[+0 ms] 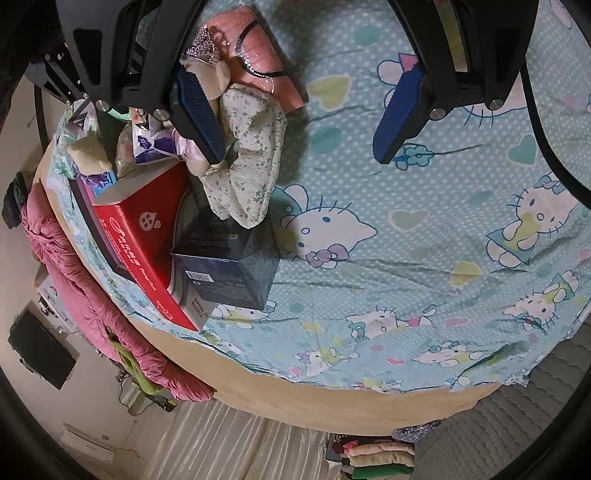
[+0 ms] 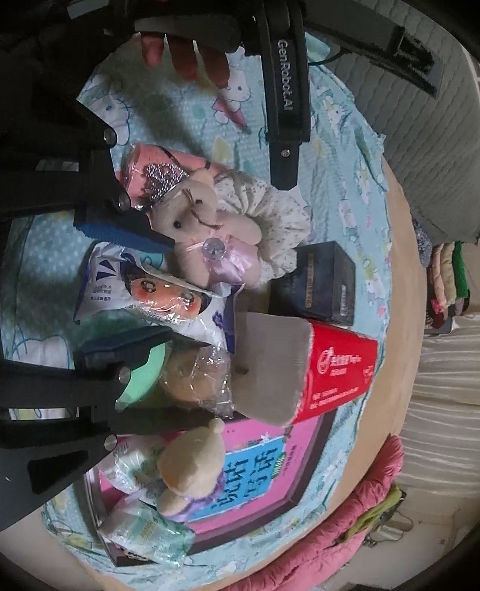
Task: Organize soft objects
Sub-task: 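Lower left tool onto the white floral scrunchie while right tool lowers onto the white snack bag, then close left tool on the scrunchie while right tool closes on the snack bag and lifts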
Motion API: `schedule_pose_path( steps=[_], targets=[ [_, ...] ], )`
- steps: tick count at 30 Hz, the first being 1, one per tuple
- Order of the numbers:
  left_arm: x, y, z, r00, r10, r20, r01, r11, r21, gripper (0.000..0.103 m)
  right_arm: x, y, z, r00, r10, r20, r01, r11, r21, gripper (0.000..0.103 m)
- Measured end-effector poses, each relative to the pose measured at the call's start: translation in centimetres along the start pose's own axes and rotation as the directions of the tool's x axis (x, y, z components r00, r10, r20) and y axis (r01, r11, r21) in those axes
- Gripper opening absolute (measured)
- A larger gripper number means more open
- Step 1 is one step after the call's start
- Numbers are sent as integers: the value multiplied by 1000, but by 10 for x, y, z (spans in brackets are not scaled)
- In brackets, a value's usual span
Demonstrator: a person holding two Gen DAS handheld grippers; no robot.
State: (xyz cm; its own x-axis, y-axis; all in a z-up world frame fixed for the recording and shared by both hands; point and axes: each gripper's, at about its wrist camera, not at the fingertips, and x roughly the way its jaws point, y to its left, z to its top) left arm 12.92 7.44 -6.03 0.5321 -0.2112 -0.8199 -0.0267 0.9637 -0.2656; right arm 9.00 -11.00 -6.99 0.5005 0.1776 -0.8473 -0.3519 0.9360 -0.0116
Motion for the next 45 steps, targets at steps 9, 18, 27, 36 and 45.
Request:
schedule_pose_path(
  steps=[9,18,27,36,45],
  targets=[
    [13,-3,1,1000,-5,-18,5,1000,13,82,16,0,0,1000,-12,-26,12,1000,-4,38],
    [31,-7,2,999,-5,-43,6,1000,25,81,19,-10,2,999,43,-9,-43,999,31,28],
    [45,-4,3,996,-56,-65,56,998,8,24,11,-19,1,995,101,19,-102,992,70,26],
    [16,-1,10,990,-141,24,142,990,-16,11,-4,-19,-1,990,122,68,-127,990,66,26],
    [-12,3,13,987,-135,89,136,991,-1,11,-13,-20,1,987,128,102,-136,988,75,26]
  ],
)
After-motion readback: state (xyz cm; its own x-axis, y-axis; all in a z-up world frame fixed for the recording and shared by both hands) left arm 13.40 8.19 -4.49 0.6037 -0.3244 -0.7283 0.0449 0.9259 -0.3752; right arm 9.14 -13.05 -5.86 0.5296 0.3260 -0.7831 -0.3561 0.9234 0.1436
